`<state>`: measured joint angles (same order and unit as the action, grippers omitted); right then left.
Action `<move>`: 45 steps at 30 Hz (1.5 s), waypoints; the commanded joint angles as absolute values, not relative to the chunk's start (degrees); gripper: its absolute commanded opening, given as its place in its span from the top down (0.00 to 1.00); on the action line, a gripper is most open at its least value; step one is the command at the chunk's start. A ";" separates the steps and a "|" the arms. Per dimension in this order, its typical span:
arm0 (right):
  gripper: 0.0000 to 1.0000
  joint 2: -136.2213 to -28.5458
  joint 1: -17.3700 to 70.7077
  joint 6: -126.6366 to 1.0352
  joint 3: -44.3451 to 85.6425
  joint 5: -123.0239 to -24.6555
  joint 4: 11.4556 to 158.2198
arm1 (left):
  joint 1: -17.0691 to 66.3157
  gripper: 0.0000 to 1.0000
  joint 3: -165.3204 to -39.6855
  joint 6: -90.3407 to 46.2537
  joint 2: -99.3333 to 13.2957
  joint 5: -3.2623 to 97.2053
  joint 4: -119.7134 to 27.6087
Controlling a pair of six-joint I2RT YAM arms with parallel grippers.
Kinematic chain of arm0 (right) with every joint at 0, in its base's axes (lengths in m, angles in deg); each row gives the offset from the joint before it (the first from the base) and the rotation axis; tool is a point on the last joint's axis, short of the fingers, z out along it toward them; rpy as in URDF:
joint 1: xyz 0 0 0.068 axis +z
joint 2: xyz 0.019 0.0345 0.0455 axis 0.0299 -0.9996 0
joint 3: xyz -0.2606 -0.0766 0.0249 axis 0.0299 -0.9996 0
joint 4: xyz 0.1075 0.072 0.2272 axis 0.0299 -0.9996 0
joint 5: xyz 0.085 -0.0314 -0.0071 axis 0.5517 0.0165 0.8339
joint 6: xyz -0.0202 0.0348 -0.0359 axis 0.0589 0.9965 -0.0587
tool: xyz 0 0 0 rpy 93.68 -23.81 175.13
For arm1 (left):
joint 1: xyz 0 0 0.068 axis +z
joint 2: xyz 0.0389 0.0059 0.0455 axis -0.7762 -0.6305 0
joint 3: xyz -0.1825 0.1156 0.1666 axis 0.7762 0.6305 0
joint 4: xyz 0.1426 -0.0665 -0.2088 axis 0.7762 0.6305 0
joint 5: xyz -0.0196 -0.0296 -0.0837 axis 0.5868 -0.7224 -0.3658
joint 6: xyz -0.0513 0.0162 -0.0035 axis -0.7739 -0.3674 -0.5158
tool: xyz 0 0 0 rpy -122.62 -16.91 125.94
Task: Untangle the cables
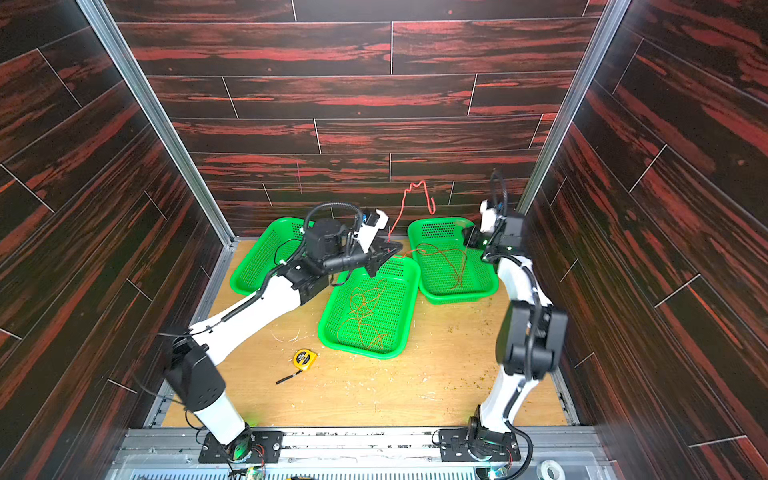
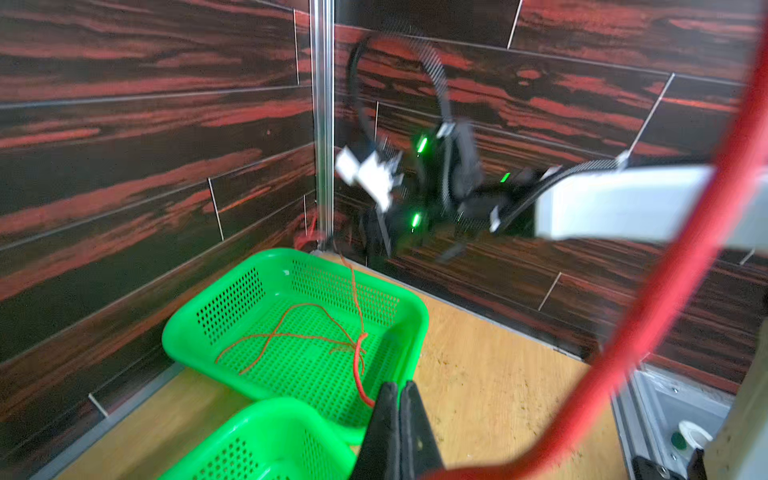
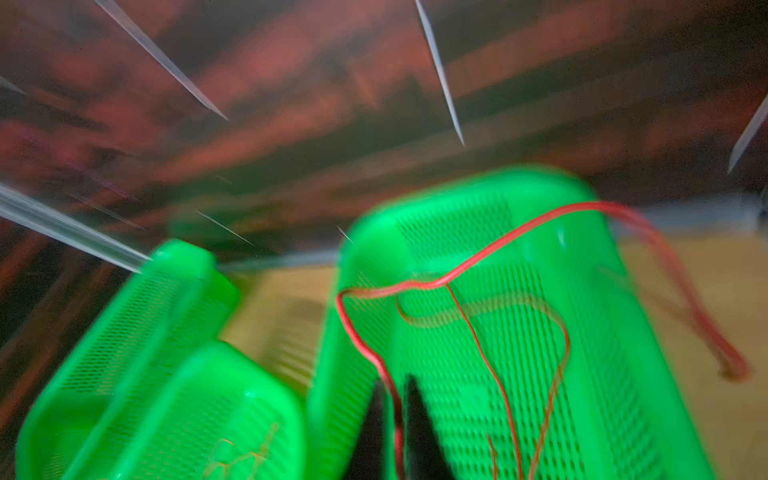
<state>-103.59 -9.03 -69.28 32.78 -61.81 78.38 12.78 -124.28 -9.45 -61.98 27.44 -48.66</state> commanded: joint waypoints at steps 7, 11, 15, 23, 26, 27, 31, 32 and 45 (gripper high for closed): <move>0.32 -89.79 -9.13 -67.51 24.16 -71.18 76.63 | 12.16 1.00 -138.50 -13.69 -75.26 31.66 -49.05; 0.18 -82.39 -9.40 -65.65 17.46 -70.89 77.28 | 11.68 1.00 -145.17 -15.62 -83.31 34.44 -49.11; 0.10 -83.87 -9.80 -68.03 18.77 -66.24 76.12 | 10.82 1.00 -150.91 -17.43 -90.07 36.00 -49.61; 0.10 -100.51 -10.02 -70.15 42.06 -63.24 63.76 | 10.18 1.00 -155.35 -18.94 -95.69 40.98 -49.11; 0.10 -98.04 -9.98 -68.72 41.28 -65.44 63.87 | 9.37 1.00 -158.14 -18.06 -98.05 43.51 -47.12; 0.10 -96.00 -9.98 -68.25 39.24 -66.26 64.76 | 8.93 1.00 -159.22 -17.77 -99.10 44.69 -46.36; 0.10 -87.87 -10.06 -67.59 32.13 -69.11 63.84 | 7.67 1.00 -165.44 -17.52 -104.04 49.37 -41.99; 0.10 -86.05 -10.06 -67.36 30.38 -69.50 63.28 | 7.37 1.00 -167.34 -17.78 -105.59 50.36 -40.93; 0.10 -72.35 -10.00 -65.51 17.05 -70.01 60.84 | 4.07 0.01 -176.79 -12.09 -109.21 56.31 -28.57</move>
<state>-74.70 -9.88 -65.93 17.57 -69.26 62.53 4.52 -173.44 -15.00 -112.03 54.50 -32.31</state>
